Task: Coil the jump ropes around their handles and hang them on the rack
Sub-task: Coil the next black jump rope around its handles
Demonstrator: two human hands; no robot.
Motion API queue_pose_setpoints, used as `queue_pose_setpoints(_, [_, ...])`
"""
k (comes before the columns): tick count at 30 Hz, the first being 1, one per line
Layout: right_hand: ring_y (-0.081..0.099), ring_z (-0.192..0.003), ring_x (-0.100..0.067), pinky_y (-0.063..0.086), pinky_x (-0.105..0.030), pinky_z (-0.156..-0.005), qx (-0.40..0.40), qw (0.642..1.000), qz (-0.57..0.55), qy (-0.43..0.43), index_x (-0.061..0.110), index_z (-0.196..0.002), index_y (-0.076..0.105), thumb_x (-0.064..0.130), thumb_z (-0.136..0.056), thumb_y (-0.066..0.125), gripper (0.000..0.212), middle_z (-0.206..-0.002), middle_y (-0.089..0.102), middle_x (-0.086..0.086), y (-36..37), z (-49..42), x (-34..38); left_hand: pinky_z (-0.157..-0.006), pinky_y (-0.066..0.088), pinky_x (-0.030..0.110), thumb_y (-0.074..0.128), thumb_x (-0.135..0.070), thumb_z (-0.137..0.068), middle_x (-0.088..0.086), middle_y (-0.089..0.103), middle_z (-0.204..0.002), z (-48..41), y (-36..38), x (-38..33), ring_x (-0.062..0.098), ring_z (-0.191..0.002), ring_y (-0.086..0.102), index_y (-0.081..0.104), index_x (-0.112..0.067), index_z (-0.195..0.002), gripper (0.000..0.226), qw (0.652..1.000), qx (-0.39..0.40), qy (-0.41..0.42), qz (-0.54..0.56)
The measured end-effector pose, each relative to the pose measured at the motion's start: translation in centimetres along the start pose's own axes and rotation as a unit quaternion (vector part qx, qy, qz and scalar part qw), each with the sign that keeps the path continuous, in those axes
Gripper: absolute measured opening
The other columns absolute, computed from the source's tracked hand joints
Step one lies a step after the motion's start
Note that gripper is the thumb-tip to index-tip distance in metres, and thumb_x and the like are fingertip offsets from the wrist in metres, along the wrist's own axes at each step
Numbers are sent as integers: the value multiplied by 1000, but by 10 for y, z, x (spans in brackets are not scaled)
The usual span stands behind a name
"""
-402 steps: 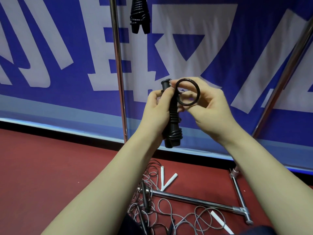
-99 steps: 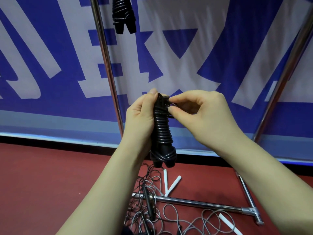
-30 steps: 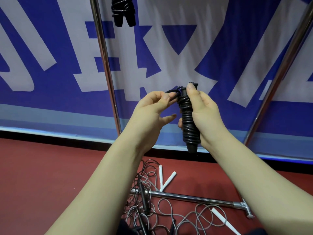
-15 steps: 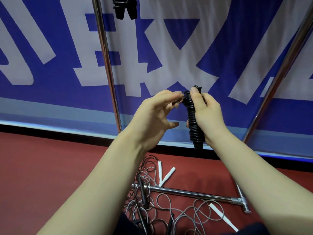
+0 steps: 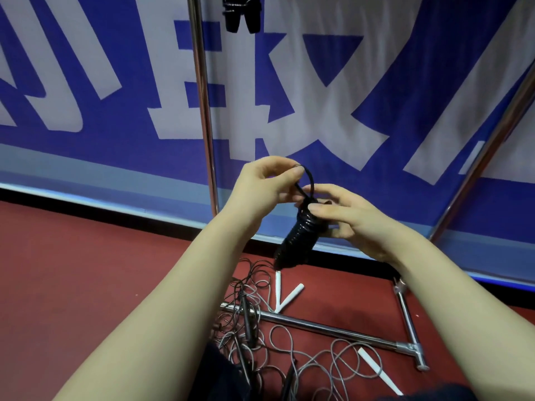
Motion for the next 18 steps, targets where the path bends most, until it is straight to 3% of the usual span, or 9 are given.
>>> queue_pose_setpoints(3, [66,-110,-17,47,-45,-104,-33,999,6,-41,21,-111,69,19,-89,67,22,-112,73,0,0,4,15,-68,59,26,67,-5,-90,2,60,-70,0,0,-11,9,-57,61,70,-9,-89,5,997,11,40,-64])
queue_pose_setpoints(6, [69,-100,-17,54,-41,-94,-76,991,11,-109,22,-105,71,17,-90,66,17,-104,75,-4,0,5,40,-66,56,23,66,-6,-91,-7,65,-60,0,0,-30,10,-58,62,71,-16,-84,13,990,29,81,-114])
queue_pose_setpoints(10, [69,-81,-12,57,-30,-74,-63,983,53,-161,21,-100,70,16,-90,68,12,-89,76,-4,6,4,73,-65,58,28,65,-3,-91,0,68,-66,-5,0,-54,16,-61,64,72,-11,-87,11,992,29,94,-84])
queue_pose_setpoints(13, [65,-64,-7,54,-23,-58,-97,976,35,-194,14,-95,69,9,-91,65,8,-79,76,-1,3,1,99,-62,53,21,69,-10,-91,3,67,-76,-15,-3,-73,8,-60,62,70,-8,-102,11,995,-5,91,-45])
queue_pose_setpoints(15, [67,-64,-8,54,-24,-56,-126,967,28,-218,12,-95,69,8,-91,66,6,-81,75,-6,-1,-1,119,-64,53,20,68,-17,-92,1,66,-79,-21,-2,-83,6,-64,63,67,-6,-105,17,997,-14,69,-11])
queue_pose_setpoints(18, [69,-69,-12,58,-30,-58,-152,954,40,-254,11,-96,69,9,-91,66,6,-86,74,-13,-6,-4,152,-66,52,21,68,-22,-91,-4,68,-77,-29,2,-101,3,-67,63,68,-12,-95,11,998,6,59,-33])
Point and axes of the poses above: each hand's wrist, its own z-axis away from the middle knuckle, its own y-axis out of the palm, x = y × z, the point moved 5 cm from there along -z, towards the middle knuckle
